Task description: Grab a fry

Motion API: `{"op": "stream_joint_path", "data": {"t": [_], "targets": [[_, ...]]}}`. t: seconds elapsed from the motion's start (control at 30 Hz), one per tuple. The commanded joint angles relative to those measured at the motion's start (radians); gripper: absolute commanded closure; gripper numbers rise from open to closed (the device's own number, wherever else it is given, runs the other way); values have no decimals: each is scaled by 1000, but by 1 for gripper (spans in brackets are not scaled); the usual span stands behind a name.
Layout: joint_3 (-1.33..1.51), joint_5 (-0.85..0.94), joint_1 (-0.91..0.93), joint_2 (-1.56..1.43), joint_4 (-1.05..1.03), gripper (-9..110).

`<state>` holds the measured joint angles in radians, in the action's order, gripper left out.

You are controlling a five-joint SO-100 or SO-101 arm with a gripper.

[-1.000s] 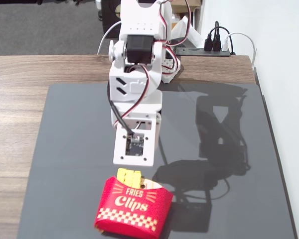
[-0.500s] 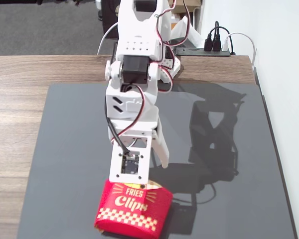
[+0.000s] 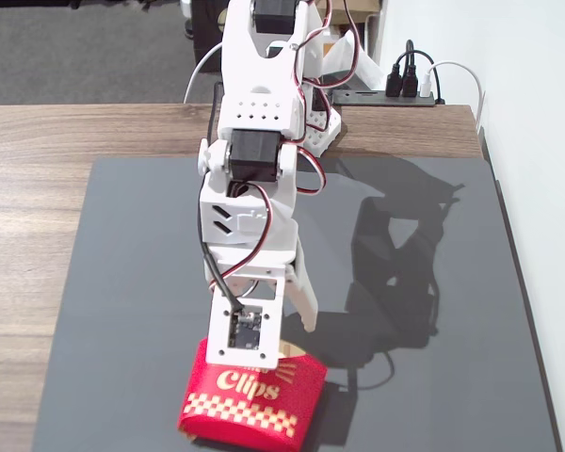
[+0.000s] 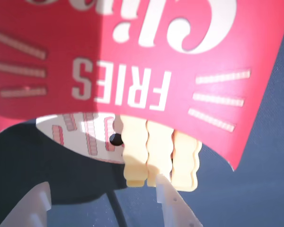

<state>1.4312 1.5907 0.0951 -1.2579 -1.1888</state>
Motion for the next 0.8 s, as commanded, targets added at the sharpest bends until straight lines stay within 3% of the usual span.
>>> {"op": "stream_joint_path", "data": {"t": [0.0, 0.77], "targets": [[-35, -6, 6, 0, 17, 72], [-18, -26, -29, 38, 58, 72]]}}
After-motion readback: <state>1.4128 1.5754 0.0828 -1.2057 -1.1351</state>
